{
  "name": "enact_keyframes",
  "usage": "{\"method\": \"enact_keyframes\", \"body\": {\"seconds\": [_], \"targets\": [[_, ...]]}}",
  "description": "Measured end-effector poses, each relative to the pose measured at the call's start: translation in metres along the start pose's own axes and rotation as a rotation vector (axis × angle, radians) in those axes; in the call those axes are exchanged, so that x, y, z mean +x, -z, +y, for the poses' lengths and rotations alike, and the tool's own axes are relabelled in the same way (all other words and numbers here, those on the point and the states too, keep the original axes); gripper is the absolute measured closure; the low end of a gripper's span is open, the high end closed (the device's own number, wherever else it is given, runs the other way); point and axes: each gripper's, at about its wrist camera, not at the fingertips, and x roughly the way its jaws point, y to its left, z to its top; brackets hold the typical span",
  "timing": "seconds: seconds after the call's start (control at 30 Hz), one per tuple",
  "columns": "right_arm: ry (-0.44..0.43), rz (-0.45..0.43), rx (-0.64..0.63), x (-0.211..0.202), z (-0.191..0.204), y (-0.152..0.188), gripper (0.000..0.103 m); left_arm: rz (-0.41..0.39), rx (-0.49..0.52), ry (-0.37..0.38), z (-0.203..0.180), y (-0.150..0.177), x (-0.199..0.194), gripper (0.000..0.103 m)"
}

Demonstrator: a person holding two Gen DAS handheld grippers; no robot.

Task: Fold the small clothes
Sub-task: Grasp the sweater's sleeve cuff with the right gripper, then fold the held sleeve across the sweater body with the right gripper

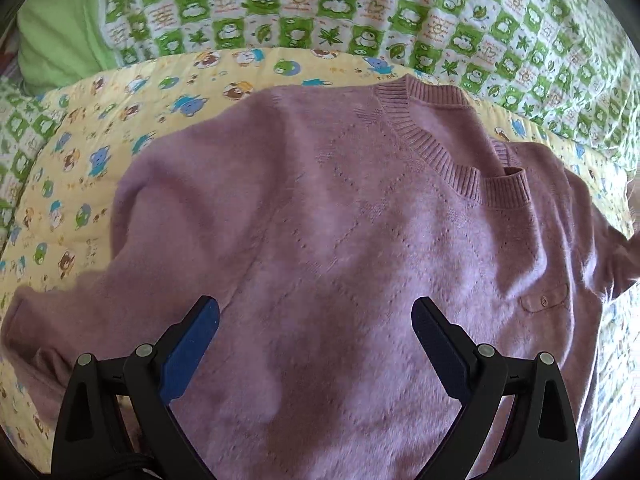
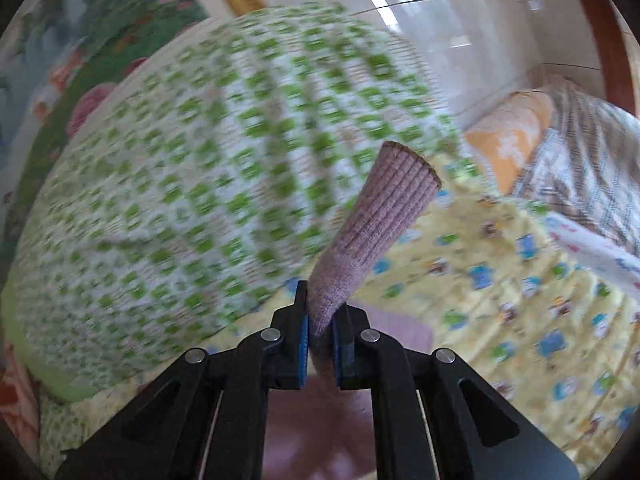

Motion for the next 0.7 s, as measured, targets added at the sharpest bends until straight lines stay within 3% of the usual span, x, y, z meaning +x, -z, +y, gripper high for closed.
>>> {"method": "enact_keyframes", "body": {"seconds": [0.17,0.27,0.33,0.43,0.5,0.57,0.6,0.67,0.7], "targets": [[-0.304,0.207,-0.19,0.033,0.131,0.087,0.093,-0.005,-0.034,0.02,0.022,0.017,-0.023,0.006],[-0.415,0.345,-0.247,0.056,0.187,0.147,0.093,-0.002,-0.039,0.02,0.03,0.025,-0.031,0.006],[-0.44,0.421,-0.276,0.07,0.212,0.185,0.093,0.004,-0.046,0.026,0.033,0.03,-0.033,0.006],[-0.487,0.572,-0.259,0.093,0.225,0.23,0.089,0.016,-0.056,0.043,0.036,0.033,-0.033,0.006],[-0.448,0.657,-0.266,0.104,0.223,0.251,0.084,0.025,-0.061,0.058,0.032,0.032,-0.029,0.006],[-0.437,0.714,-0.23,0.109,0.211,0.258,0.064,0.037,-0.065,0.085,0.025,0.03,-0.024,0.006],[-0.442,0.714,-0.198,0.107,0.202,0.257,0.059,0.044,-0.064,0.098,0.021,0.029,-0.02,0.006],[-0.426,0.677,-0.144,0.101,0.181,0.25,0.039,0.08,-0.064,0.129,0.008,0.027,-0.012,0.006],[-0.42,0.662,-0.121,0.099,0.172,0.246,0.036,0.094,-0.062,0.15,-0.001,0.026,-0.007,0.006]]}}
